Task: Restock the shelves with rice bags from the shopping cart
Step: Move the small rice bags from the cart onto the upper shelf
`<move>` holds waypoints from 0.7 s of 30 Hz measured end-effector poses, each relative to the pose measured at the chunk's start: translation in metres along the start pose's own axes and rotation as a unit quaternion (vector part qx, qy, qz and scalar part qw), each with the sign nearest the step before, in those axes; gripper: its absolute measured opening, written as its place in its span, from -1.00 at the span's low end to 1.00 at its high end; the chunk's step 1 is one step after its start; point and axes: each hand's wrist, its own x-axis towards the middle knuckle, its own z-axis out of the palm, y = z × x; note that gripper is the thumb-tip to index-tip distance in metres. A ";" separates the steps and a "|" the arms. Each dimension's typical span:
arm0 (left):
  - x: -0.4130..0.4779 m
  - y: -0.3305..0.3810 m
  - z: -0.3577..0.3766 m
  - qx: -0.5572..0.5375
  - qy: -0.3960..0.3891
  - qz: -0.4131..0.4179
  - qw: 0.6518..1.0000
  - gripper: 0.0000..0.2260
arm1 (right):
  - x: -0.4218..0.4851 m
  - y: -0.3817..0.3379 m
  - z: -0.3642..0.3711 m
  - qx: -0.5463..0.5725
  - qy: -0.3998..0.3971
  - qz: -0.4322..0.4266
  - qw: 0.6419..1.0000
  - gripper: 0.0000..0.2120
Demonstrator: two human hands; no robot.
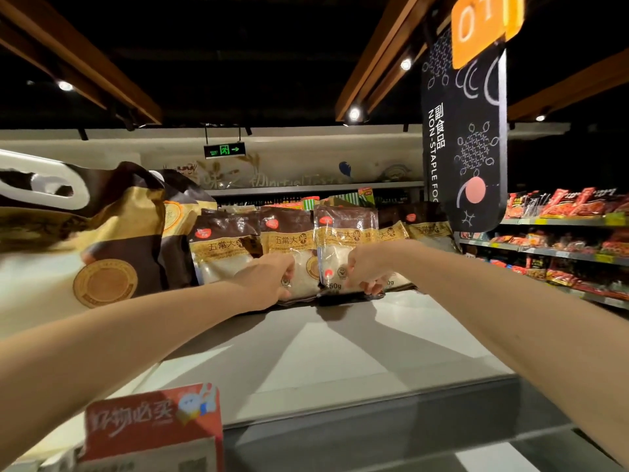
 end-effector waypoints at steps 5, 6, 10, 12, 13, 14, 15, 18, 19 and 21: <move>-0.005 0.005 -0.026 0.012 -0.107 -0.005 0.994 -0.76 | -0.030 -0.003 -0.006 0.057 -0.015 -0.004 0.998 -0.64; -0.006 0.006 -0.034 0.007 -0.126 -0.009 0.992 -0.73 | -0.034 0.000 -0.007 0.075 -0.003 -0.006 0.997 -0.65; -0.015 0.023 -0.060 -0.062 -0.141 -0.019 0.988 -0.77 | -0.060 0.018 -0.008 0.174 0.043 -0.005 0.984 -0.77; -0.020 0.037 -0.064 -0.086 -0.142 -0.019 0.986 -0.78 | -0.076 0.024 -0.009 0.211 0.069 -0.015 0.975 -0.81; -0.023 0.045 -0.064 -0.091 -0.153 -0.017 0.984 -0.77 | -0.086 0.027 -0.009 0.219 0.090 -0.020 0.971 -0.83; -0.026 0.055 -0.062 -0.093 -0.171 -0.012 0.981 -0.77 | -0.095 0.030 -0.009 0.221 0.114 -0.024 0.968 -0.83; -0.027 0.066 -0.061 -0.098 -0.188 -0.006 0.977 -0.77 | -0.101 0.032 -0.009 0.223 0.142 -0.030 0.964 -0.80; -0.030 0.102 -0.059 -0.139 -0.201 0.023 0.969 -0.77 | -0.122 0.046 -0.009 0.235 0.267 -0.037 0.934 -0.64; -0.030 0.116 -0.060 -0.150 -0.194 0.035 0.969 -0.76 | -0.131 0.051 -0.010 0.244 0.318 -0.043 0.915 -0.63; -0.031 0.141 -0.059 -0.167 -0.169 0.060 0.969 -0.75 | -0.152 0.064 -0.011 0.261 0.403 -0.041 0.877 -0.65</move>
